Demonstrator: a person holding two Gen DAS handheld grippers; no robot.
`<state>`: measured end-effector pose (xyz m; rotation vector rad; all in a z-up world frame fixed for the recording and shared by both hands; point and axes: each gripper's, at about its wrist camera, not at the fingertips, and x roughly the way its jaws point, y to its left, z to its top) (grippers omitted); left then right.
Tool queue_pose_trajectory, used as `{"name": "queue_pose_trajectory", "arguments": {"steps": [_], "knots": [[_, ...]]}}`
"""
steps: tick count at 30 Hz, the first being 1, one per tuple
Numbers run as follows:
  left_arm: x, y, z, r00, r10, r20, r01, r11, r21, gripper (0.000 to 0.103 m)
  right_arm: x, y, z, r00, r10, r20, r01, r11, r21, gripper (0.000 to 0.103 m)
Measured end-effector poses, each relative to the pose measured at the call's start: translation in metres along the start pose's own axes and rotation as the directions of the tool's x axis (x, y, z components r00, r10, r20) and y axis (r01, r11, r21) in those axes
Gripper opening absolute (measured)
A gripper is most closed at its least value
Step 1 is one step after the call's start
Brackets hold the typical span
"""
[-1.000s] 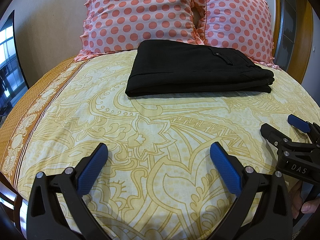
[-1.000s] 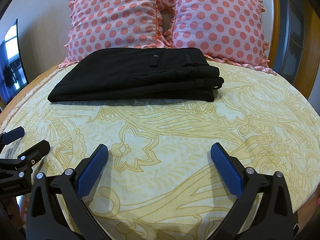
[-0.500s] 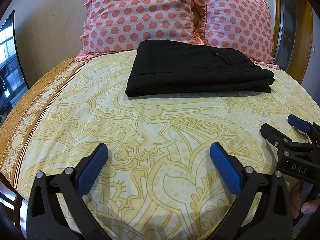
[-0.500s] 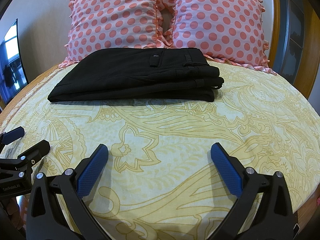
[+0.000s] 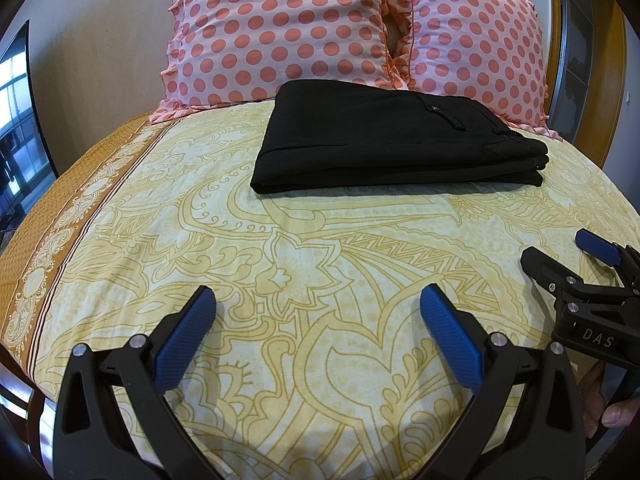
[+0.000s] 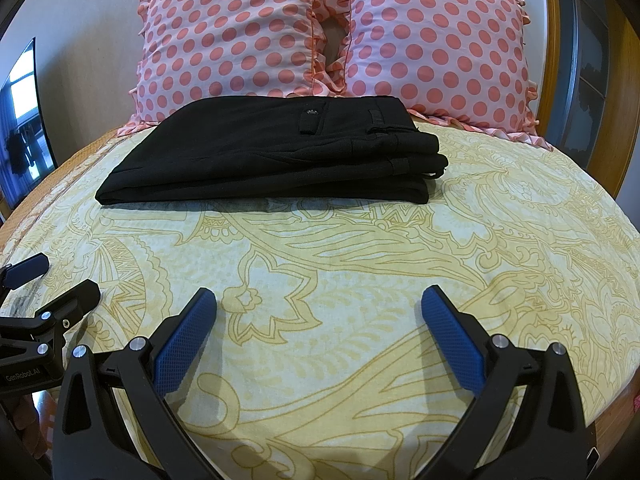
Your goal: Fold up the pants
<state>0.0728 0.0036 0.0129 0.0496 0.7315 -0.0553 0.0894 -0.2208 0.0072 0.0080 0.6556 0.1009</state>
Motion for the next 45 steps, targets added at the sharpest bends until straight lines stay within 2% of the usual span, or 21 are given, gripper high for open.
{"name": "queue_pose_trajectory", "arguments": {"steps": [16, 45], "knots": [[0.0022, 0.0016, 0.0047, 0.999, -0.002, -0.039, 0.002, 1.0, -0.007, 0.101, -0.0002, 0.0004, -0.0001, 1.0, -0.001, 0.001, 0.001, 1.0, 0.001, 0.102], [0.0042, 0.0024, 0.0046, 0.999, 0.008, -0.036, -0.009, 1.0, -0.014, 0.101, -0.0003, 0.0008, -0.0002, 1.0, -0.003, 0.002, 0.003, 1.0, 0.002, 0.102]]}}
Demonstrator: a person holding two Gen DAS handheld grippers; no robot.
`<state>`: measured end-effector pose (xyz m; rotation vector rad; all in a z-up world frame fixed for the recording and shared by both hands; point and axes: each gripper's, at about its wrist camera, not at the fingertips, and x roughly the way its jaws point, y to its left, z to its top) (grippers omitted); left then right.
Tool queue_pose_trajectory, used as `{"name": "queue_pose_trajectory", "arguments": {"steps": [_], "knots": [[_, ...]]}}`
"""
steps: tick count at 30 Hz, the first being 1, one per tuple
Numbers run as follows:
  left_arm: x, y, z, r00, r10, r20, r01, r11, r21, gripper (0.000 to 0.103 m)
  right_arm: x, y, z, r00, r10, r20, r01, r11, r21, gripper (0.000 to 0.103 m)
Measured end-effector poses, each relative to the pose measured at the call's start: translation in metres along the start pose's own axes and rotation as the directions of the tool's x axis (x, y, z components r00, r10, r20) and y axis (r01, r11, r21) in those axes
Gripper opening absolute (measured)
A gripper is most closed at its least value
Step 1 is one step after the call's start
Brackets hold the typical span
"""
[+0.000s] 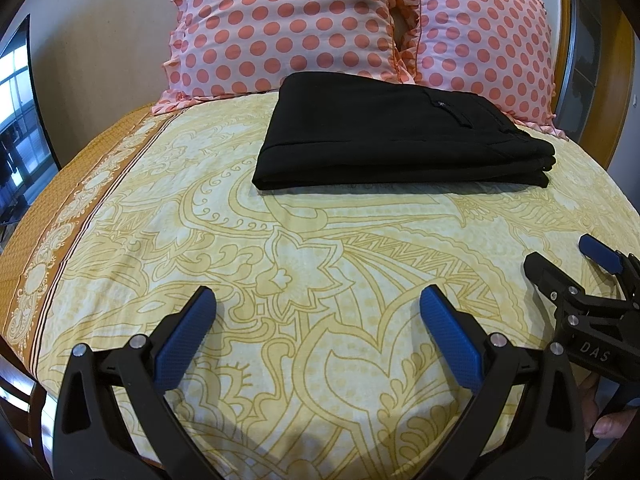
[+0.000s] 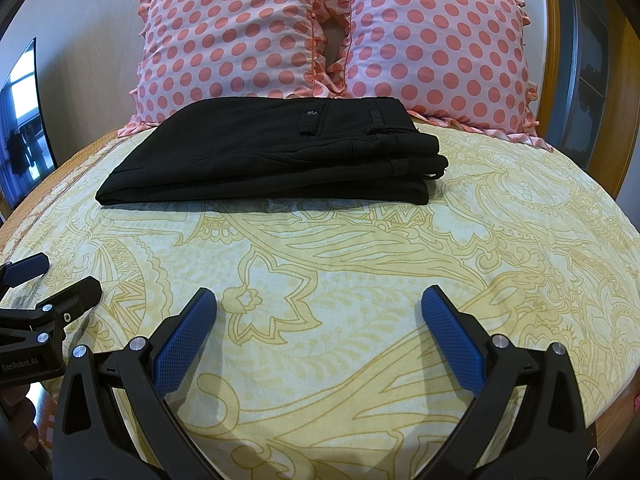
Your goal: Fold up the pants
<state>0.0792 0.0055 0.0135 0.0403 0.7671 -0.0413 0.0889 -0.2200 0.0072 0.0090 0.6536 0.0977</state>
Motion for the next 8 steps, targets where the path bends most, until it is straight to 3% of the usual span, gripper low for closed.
{"name": "queue_pose_trajectory", "arguments": {"steps": [8], "knots": [[0.0002, -0.0002, -0.0002, 1.0, 0.0, -0.004, 0.0, 1.0, 0.002, 0.101, 0.0, 0.0003, -0.0003, 1.0, -0.001, 0.0, 0.001, 1.0, 0.001, 0.102]]}}
